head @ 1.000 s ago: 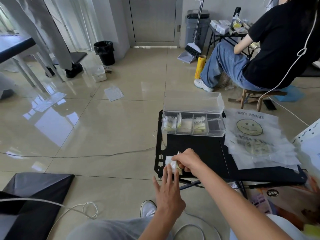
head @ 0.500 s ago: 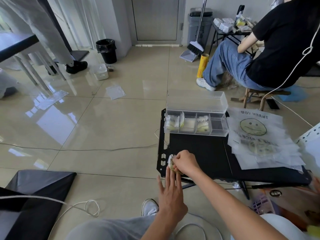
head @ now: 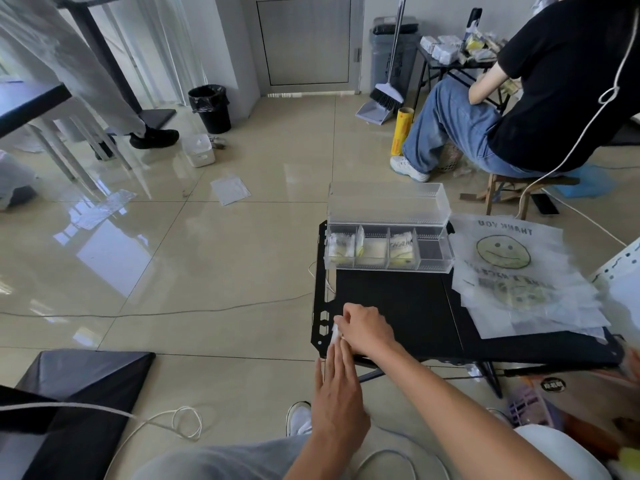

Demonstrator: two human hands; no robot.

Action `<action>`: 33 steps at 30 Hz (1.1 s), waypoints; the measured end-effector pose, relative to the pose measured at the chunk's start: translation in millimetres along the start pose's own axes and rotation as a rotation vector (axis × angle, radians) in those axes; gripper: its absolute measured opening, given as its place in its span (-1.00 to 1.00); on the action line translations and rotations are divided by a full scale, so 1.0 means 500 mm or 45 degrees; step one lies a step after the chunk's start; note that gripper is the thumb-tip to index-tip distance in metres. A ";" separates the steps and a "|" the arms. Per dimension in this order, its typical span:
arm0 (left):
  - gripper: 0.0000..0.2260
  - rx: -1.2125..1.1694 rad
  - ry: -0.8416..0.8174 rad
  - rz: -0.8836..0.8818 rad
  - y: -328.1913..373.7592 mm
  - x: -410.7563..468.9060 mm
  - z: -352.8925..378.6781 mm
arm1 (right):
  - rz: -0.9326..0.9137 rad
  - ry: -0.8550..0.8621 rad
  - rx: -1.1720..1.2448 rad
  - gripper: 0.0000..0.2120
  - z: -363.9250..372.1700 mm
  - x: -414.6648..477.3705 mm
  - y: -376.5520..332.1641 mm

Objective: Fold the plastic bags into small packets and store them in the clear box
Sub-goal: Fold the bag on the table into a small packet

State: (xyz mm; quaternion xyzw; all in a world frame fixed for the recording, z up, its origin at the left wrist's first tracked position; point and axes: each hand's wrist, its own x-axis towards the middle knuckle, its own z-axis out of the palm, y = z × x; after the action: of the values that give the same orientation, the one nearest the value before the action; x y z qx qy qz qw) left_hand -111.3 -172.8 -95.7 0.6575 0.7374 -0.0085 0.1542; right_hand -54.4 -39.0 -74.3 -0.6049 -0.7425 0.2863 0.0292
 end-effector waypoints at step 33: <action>-0.52 -1.270 0.368 -0.267 0.121 0.213 -0.156 | 0.074 -0.239 0.914 -0.78 -0.262 0.024 0.143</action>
State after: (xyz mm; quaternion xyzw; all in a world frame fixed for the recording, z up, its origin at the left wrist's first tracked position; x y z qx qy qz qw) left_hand -78.4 -45.0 -35.2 0.4216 0.7274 0.4187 0.3432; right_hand 56.6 30.4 -1.5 -0.5482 -0.5767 0.5834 0.1629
